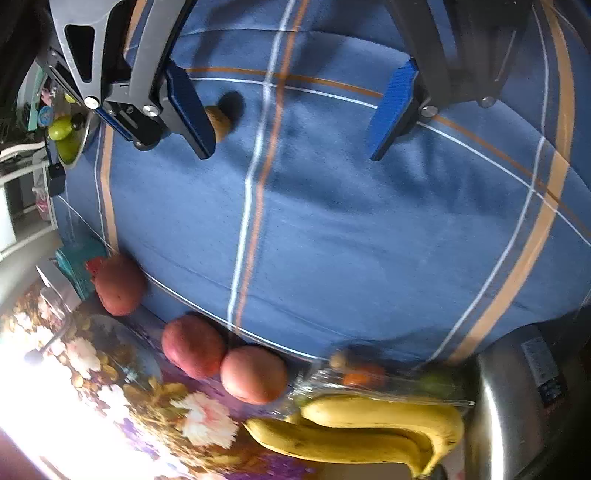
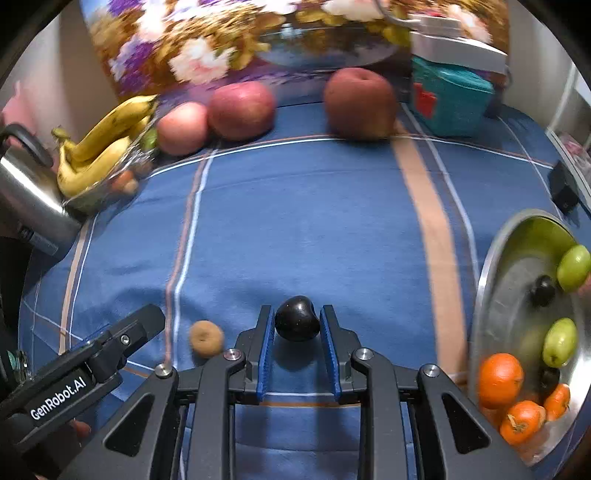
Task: Organize fruits
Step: 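Close the right tool on the dark plum while the left tool grasps the brown kiwi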
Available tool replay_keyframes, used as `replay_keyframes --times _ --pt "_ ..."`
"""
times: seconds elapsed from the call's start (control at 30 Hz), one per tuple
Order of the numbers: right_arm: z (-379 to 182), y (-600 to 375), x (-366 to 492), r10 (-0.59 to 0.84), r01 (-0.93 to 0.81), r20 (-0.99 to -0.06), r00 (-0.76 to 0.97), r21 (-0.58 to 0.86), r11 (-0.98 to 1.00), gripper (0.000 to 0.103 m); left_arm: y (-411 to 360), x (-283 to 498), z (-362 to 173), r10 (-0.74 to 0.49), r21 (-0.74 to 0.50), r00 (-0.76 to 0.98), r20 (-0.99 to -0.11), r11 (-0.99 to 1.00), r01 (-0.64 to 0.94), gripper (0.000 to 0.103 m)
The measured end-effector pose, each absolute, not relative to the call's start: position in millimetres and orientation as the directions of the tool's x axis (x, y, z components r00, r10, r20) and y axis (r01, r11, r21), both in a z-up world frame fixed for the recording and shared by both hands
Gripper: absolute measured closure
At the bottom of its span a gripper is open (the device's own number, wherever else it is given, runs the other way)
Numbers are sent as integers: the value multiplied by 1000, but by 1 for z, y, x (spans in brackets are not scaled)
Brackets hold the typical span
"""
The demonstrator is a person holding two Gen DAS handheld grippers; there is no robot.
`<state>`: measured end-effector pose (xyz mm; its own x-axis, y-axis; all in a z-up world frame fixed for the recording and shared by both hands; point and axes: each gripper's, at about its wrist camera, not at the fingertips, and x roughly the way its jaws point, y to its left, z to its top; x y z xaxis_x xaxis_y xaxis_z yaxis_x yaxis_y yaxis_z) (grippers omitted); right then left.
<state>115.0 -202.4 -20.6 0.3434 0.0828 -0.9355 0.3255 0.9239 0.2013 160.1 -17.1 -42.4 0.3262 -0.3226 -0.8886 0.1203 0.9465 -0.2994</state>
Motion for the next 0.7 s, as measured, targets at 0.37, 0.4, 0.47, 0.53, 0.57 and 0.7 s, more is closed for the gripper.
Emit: replay_keyframes --times 0.37,0.4,0.47,0.53,0.57,0.7 --pt "-9 -238 96 74 369 -933 351 210 906 77 -64 147 -44 -355 -298 287 -890 928 223 45" --pt "-9 -239 97 74 369 -933 352 210 905 77 -66 146 -45 -352 -294 284 -892 929 227 46" --pt "-9 -241 96 75 370 -933 352 212 904 77 -72 145 -48 -344 -284 277 -897 930 233 55" --pt "-9 -243 95 76 373 -933 352 214 903 77 -77 145 -51 -335 -276 272 -902 932 233 60" --pt "-9 -244 94 78 374 -933 352 217 902 77 -78 145 -52 -331 -272 272 -903 933 234 64" --pt "-9 -247 93 85 378 -932 352 224 898 77 -83 145 -51 -322 -258 278 -905 935 244 74"
